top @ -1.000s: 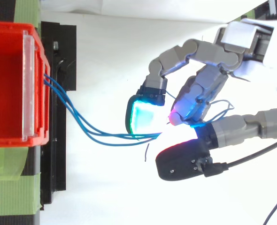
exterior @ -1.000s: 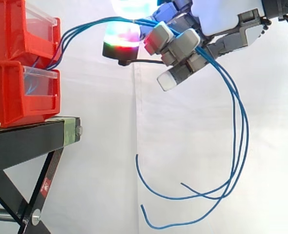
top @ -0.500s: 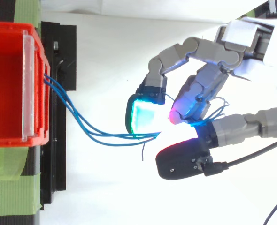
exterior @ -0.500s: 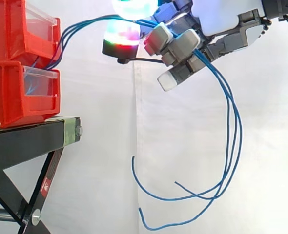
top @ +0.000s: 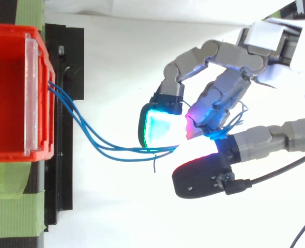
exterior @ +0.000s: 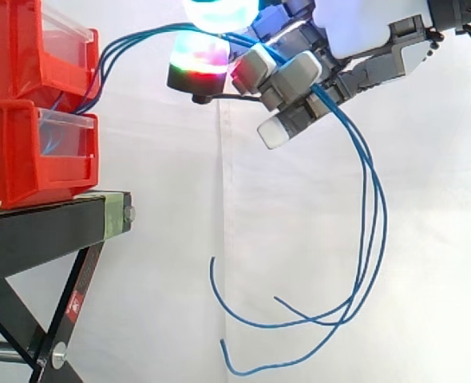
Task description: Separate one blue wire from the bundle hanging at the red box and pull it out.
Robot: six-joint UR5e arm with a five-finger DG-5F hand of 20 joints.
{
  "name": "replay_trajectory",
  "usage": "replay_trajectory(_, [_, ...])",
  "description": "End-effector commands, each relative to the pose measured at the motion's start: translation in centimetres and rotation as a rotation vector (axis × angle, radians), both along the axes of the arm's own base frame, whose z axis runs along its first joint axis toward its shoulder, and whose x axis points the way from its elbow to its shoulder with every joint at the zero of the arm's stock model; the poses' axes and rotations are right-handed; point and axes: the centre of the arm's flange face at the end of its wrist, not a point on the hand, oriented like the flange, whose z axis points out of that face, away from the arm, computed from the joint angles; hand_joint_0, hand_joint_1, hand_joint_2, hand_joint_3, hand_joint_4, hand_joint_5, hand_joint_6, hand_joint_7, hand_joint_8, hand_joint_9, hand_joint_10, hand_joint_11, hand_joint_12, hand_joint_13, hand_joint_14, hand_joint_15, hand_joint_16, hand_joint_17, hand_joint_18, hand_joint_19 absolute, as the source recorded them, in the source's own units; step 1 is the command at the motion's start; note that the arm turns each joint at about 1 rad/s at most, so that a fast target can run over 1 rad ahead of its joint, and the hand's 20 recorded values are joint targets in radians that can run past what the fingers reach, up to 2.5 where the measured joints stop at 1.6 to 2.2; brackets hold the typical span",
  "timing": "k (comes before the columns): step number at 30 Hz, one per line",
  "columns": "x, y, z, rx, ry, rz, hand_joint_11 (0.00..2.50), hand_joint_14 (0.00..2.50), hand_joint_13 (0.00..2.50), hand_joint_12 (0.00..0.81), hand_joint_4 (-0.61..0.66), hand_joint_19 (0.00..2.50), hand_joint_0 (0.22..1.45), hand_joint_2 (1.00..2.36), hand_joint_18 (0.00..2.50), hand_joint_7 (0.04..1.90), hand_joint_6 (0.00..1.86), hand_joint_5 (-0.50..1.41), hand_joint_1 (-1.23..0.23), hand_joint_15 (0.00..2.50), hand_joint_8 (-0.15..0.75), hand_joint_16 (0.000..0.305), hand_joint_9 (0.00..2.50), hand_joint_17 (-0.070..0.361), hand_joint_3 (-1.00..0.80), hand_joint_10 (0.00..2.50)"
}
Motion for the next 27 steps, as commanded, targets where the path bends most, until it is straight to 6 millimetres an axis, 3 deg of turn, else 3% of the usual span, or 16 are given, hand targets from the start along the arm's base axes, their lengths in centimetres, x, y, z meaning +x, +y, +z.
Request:
replay_trajectory(1, [0.00,0.00,0.00,0.001,0.000,0.000,1.39,0.00,1.20,0.433,0.20,0.53,0.58,1.02,0.84,0.91,0.93,-0.20,-0.94,1.68,0.357,0.051,1.04,0.116,-0.21,0.01])
replay_trajectory(10, [0.00,0.00,0.00,0.001,0.000,0.000,1.38,0.04,1.15,0.433,0.21,0.51,0.57,1.02,0.82,0.90,0.93,-0.21,-0.96,1.68,0.355,0.053,1.00,0.119,-0.24,0.01])
replay_trajectory(16, [0.01,0.00,0.01,0.001,-0.001,0.000,1.56,0.06,1.17,0.440,0.22,0.51,0.57,1.02,0.83,0.89,0.93,-0.21,-0.95,1.66,0.356,0.052,1.03,0.118,-0.25,0.01])
replay_trajectory(18, [0.01,0.00,0.01,0.003,-0.002,-0.001,1.65,0.10,1.17,0.452,0.22,0.51,0.57,1.02,0.83,0.88,0.94,-0.21,-0.95,1.63,0.346,0.052,1.04,0.117,-0.26,0.09])
replay_trajectory(27, [0.01,0.00,0.01,0.003,-0.002,-0.001,1.61,0.28,1.11,0.455,0.23,0.52,0.56,1.01,0.84,0.88,0.93,-0.21,-0.95,1.60,0.349,0.053,1.01,0.119,-0.31,0.25])
